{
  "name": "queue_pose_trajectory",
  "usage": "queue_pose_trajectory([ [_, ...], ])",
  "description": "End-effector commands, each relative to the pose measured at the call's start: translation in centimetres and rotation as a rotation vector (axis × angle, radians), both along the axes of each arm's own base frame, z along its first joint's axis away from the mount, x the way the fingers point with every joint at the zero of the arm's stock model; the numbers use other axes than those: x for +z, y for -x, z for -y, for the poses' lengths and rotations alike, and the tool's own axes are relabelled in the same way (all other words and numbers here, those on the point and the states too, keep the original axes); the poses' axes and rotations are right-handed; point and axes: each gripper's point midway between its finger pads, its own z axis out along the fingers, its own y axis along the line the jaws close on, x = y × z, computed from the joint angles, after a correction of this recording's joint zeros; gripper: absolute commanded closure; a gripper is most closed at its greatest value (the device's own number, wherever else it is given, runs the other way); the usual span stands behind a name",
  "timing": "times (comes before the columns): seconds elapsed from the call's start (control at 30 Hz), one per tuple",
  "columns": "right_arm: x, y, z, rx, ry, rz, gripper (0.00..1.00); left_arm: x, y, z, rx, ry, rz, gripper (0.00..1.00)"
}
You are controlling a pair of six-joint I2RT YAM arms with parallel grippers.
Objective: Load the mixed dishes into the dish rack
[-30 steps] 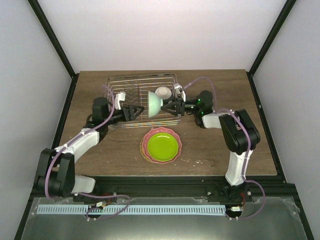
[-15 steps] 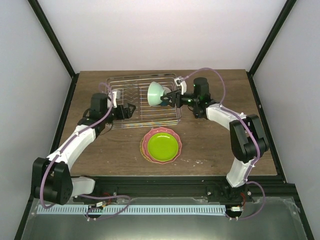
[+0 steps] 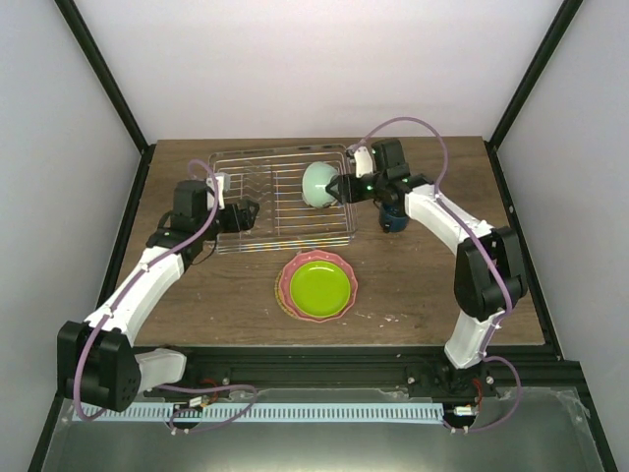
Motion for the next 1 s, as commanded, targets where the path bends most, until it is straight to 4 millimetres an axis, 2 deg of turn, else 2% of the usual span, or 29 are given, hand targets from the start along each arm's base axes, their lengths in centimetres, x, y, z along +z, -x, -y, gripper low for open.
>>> queue_pose_trajectory([
  [0.0, 4.0, -0.1, -0.5, -0.014, 0.078, 0.065, 0.58, 0.5, 0.2, 0.0, -0.010, -0.005, 0.012, 0.15],
  [0.3, 2.3, 0.0, -2.0, 0.002, 0.264, 0.006, 0.59, 0.3, 0.6, -0.1, -0.021, -0.016, 0.008, 0.14],
  [0.73, -1.2, 1.7, -0.2, 0.007, 0.453, -0.079, 0.59, 0.0, 0.5, 0.2, -0.030, -0.010, -0.002, 0.14],
  [0.97, -2.9, 2.0, 0.0, 0.034, 0.522, -0.119, 0.59, -0.4, 0.5, 0.4, -0.043, -0.010, -0.017, 0.14],
])
